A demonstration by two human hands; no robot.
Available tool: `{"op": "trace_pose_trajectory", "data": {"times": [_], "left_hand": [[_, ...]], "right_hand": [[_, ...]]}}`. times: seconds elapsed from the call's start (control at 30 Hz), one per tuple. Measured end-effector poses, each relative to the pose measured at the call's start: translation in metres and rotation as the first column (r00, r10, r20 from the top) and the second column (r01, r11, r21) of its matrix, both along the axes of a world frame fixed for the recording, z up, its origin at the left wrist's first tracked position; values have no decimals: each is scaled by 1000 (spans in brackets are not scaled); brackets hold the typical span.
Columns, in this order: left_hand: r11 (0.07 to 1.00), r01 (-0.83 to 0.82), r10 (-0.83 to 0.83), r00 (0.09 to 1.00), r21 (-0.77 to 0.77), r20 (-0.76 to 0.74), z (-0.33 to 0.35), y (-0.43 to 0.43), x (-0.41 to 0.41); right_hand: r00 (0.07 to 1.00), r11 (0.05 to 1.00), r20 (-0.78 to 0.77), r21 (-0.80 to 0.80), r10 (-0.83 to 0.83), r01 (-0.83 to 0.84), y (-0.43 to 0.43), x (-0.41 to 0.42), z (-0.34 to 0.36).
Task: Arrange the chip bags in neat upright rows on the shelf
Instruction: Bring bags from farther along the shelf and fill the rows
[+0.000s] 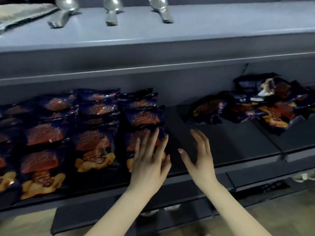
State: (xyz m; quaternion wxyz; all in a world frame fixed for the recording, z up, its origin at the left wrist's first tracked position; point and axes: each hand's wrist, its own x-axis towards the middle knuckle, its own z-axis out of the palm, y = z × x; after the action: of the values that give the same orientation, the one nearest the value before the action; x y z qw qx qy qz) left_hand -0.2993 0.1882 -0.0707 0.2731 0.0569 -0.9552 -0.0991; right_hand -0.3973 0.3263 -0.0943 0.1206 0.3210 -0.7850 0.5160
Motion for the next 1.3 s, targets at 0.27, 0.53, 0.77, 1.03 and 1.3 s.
{"op": "trace_pose_trajectory", "data": {"times": [0.27,0.53,0.77,1.03,1.3], "left_hand": [[996,80,-79,996,34,-29,0,62,-69],[999,-3,-5,983,43,185,8,95,-156],[999,1,-12,960,39,278,5,99,-219],[992,13,35,926,-124,375,-18,118,-233],[985,-36,100,915,-166,392,-26,127,-235]], "right_hand": [[982,977,-107,125,-157,170,70,-63,19],[975,892,-179,408,-132,196,109,-129,26],[987,783,-133,604,-86,150,140,-166,7],[996,734,-88,676,-7,65,166,-184,-8],[997,751,-66,660,37,16,171,-184,-13]]}}
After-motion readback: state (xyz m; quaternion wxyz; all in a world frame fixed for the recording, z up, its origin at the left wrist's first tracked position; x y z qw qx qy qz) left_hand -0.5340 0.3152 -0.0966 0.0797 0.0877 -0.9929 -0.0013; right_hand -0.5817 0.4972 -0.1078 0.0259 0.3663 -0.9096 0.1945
